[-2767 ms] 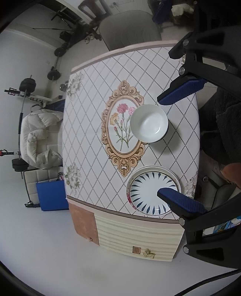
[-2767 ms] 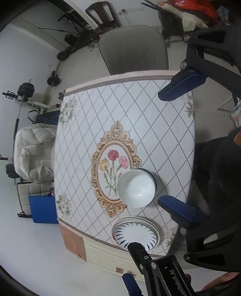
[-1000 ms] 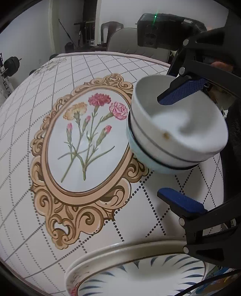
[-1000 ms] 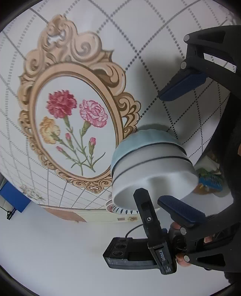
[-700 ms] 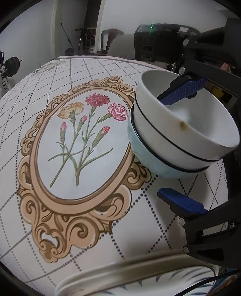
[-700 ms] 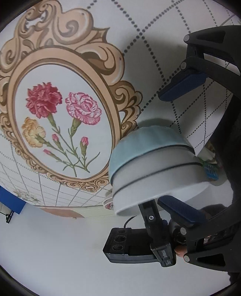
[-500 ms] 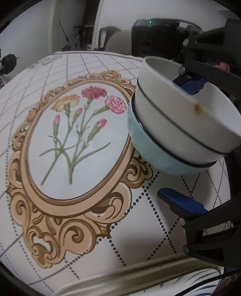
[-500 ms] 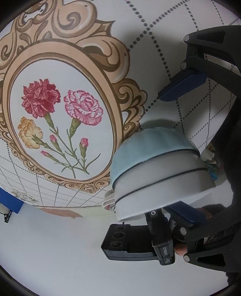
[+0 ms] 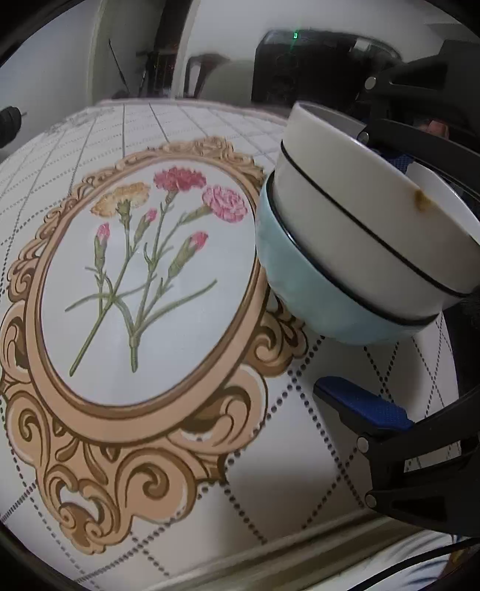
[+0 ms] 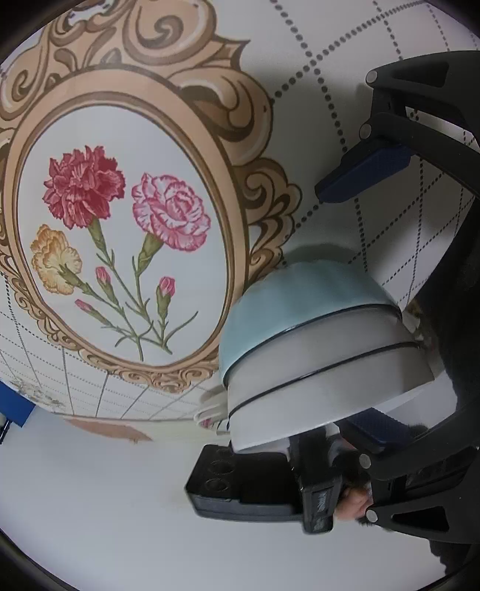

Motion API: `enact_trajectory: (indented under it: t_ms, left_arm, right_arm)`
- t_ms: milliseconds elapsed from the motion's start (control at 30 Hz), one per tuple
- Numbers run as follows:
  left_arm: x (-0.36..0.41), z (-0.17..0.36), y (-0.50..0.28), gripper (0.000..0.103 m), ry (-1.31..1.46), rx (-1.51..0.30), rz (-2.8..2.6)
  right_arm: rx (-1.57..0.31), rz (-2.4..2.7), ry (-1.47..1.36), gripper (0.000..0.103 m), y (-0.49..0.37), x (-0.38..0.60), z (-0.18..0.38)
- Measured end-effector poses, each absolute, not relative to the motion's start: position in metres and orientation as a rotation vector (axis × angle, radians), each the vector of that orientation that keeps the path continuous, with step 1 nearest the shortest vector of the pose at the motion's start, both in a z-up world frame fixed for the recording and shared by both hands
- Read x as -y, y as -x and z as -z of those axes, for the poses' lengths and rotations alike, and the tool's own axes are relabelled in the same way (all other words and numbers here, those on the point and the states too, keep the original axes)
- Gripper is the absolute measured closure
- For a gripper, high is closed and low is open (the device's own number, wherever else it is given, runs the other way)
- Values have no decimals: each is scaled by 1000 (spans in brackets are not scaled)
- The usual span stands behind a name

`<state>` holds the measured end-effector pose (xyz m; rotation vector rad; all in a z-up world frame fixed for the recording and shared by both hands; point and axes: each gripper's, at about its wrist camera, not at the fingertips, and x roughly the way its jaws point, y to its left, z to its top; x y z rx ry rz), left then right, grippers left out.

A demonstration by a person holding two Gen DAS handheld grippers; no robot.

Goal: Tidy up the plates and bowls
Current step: 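Lift the nested bowl stack with both tools and carry it over the plates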

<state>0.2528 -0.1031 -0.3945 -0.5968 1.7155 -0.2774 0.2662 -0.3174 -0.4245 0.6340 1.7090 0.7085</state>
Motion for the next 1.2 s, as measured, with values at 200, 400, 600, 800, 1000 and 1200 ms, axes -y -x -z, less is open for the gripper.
enact_trajectory:
  t_ms: [200, 400, 600, 800, 1000, 1200]
  left_arm:
    - [116, 370, -250, 25, 431, -1657, 252]
    - [107, 373, -252, 44, 538, -1639, 289]
    - [102, 380, -249, 42, 603, -1607, 333]
    - [102, 378, -245, 42, 612, -1600, 320]
    - [105, 377, -243, 41, 617, -1609, 287]
    - [108, 375, -244, 41, 596, -1600, 276]
  right_arm:
    - [-1724, -585, -462, 12, -266, 305, 411]
    - [-1730, -593, -493, 25, -271, 293, 414]
    - [-1726, -694, -561, 39, -267, 274, 426]
    - [-1697, -721, -591, 39, -264, 275, 430]
    - [-1704, -739, -585, 39, -267, 278, 430]
    - [-1677, -754, -579, 39, -267, 282, 425]
